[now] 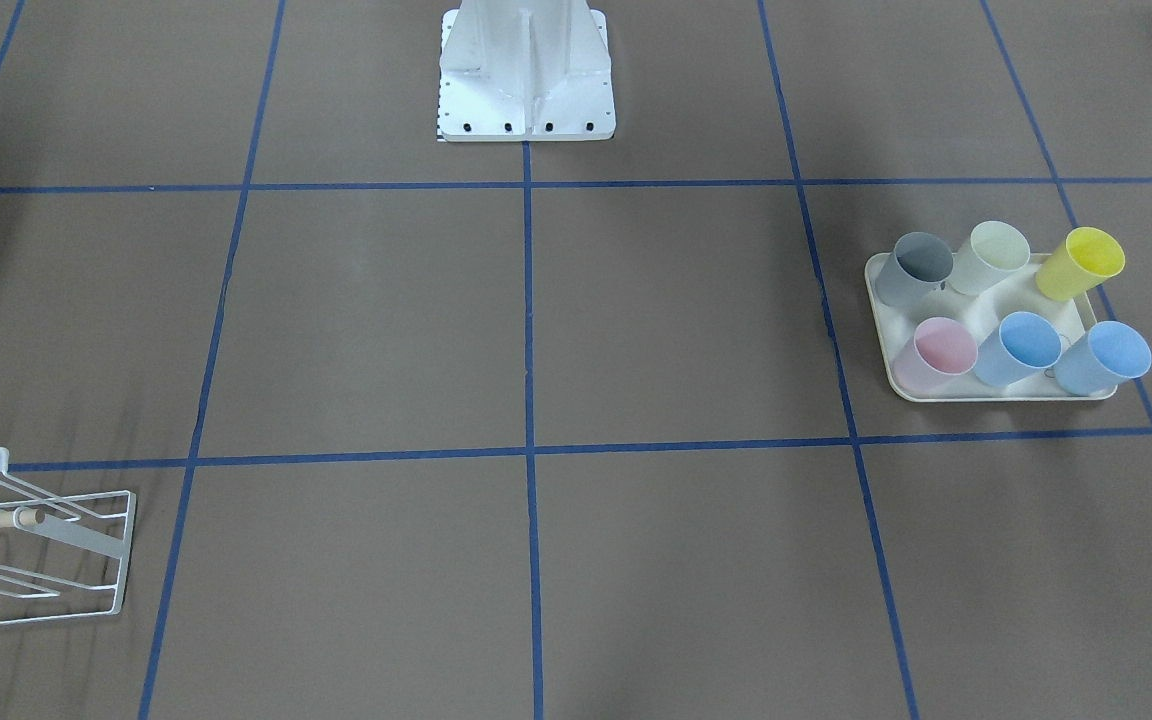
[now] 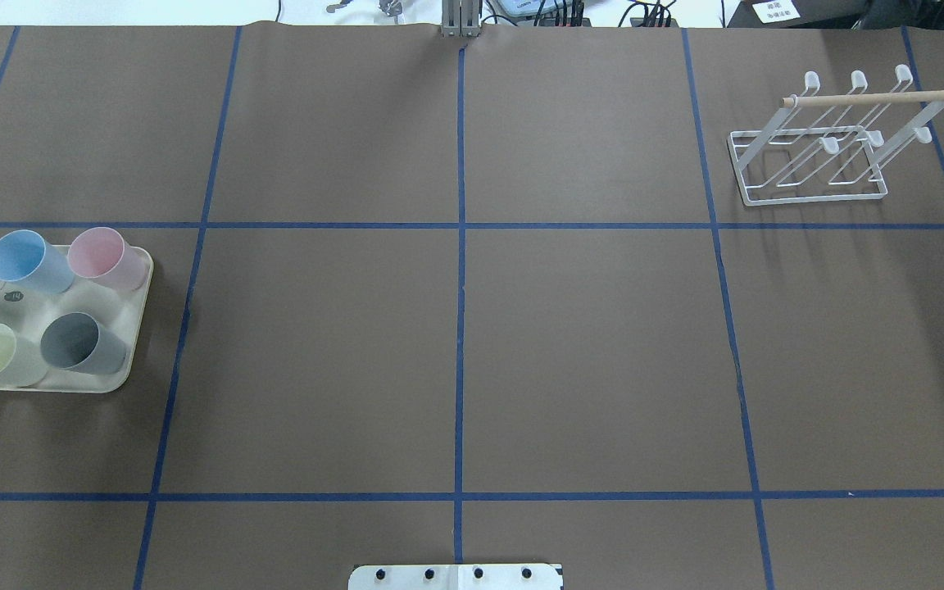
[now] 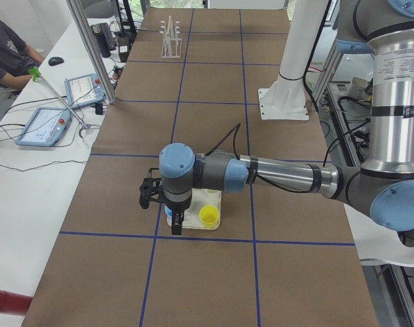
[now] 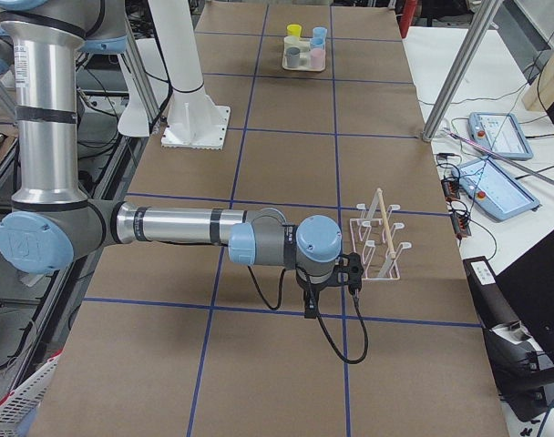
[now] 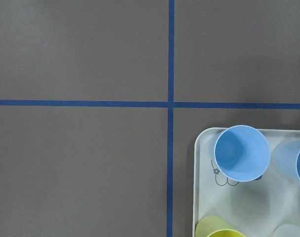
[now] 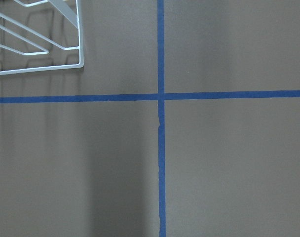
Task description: Transfer IKEA cup to right arm and place on rack
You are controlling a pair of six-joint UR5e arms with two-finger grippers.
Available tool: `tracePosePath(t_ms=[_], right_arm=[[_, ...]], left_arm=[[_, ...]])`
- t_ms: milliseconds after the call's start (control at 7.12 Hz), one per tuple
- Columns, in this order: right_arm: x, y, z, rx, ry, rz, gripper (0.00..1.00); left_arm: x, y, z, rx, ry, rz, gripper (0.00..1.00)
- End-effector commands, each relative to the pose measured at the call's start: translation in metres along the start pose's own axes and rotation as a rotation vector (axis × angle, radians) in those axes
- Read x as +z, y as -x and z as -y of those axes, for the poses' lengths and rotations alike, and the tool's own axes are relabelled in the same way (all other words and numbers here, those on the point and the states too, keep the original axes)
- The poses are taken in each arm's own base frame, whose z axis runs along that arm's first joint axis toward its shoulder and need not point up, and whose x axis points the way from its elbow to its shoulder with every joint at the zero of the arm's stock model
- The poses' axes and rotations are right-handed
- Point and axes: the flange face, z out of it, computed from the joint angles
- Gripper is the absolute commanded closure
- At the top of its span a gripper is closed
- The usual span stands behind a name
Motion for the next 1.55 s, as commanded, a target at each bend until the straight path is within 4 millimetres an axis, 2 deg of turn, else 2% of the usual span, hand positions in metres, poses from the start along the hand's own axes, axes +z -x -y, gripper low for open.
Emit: tracePosePath(t_ms=[0,422,562,703,843,984,1124,1265,1405], right_arm=[[-0.001,0.001,0.001,-0.006,-0.003,-0.001,0.0],[-0.01,0.011,0.009,-0.016,-0.02,0.002,0.0],[-0.013,0.017,0.011,-0.026,-0.028,0.002,0.0],[-0.017,0.02,0.013,-0.03,-0.035,-0.002,0.0],[-0.025,0.036,0.019,-0.058,-0.051,0.008,0.0],[-0.043,0.057,0.034,-0.1,-0.087,0.009,0.0],[-0.054,0.069,0.036,-0.121,-0.11,0.009,0.0],[-0.06,0.087,0.035,-0.125,-0.118,0.041,0.0],[-0.069,0.107,0.033,-0.095,-0.126,0.091,0.0]], left_arm=[[0.0,0.0,0.0,0.002,-0.001,0.0,0.0],[-0.007,-0.007,0.007,0.017,-0.016,-0.001,0.0],[-0.022,-0.022,0.008,0.049,-0.049,-0.003,0.0],[-0.017,-0.021,0.007,0.038,-0.037,-0.001,0.0],[-0.016,-0.021,0.007,0.036,-0.037,-0.003,0.0],[-0.014,-0.019,0.008,0.03,-0.032,-0.004,0.0],[-0.004,-0.032,0.007,0.034,-0.003,-0.059,0.0],[0.014,-0.044,-0.005,-0.064,0.04,-0.092,0.0],[0.041,-0.047,-0.029,-0.062,0.044,-0.091,0.0]])
